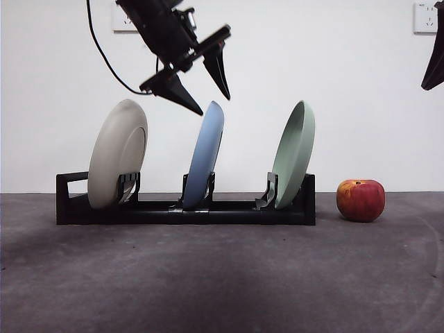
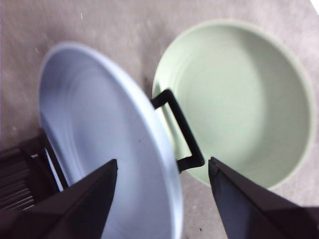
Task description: Take the blue plate from the plate rack,put the plate on the table,take the apple from the table,put the apple in the plate
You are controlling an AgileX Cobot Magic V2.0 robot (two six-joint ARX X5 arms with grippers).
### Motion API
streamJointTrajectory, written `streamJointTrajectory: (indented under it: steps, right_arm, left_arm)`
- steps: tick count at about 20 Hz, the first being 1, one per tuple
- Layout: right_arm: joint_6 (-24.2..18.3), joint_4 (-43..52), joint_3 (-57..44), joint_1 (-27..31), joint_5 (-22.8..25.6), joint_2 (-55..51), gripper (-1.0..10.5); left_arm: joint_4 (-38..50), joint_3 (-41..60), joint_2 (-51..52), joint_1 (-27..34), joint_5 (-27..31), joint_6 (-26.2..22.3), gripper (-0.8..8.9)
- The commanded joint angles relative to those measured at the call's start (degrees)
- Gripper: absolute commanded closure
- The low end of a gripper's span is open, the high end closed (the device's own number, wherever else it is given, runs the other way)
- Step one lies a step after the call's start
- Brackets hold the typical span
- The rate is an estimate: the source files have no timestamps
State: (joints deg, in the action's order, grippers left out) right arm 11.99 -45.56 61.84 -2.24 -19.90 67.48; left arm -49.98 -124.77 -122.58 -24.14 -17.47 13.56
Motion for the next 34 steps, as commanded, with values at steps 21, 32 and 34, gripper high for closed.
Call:
streamJointTrajectory:
  steps: [21,32,34]
  right_arm:
    - [-0.61,-1.2,0.22,-0.04,5.42,0.31,9.4]
    - [-0.63,-2.75,0.22,-0.07,5.42,0.31,9.4]
    - [-0.63,-2.95,0.22,-0.04,5.42,0.31,9.4]
  left_arm:
    - [-0.09,0.07,-0.35,-0.92,-2.69,1.38,8.21]
    - [0.17,0.07,11.65,-1.22,-11.19,4.31,8.21]
    - [-0.92,0.07,14.47,-1.81,-14.45,3.48,8.21]
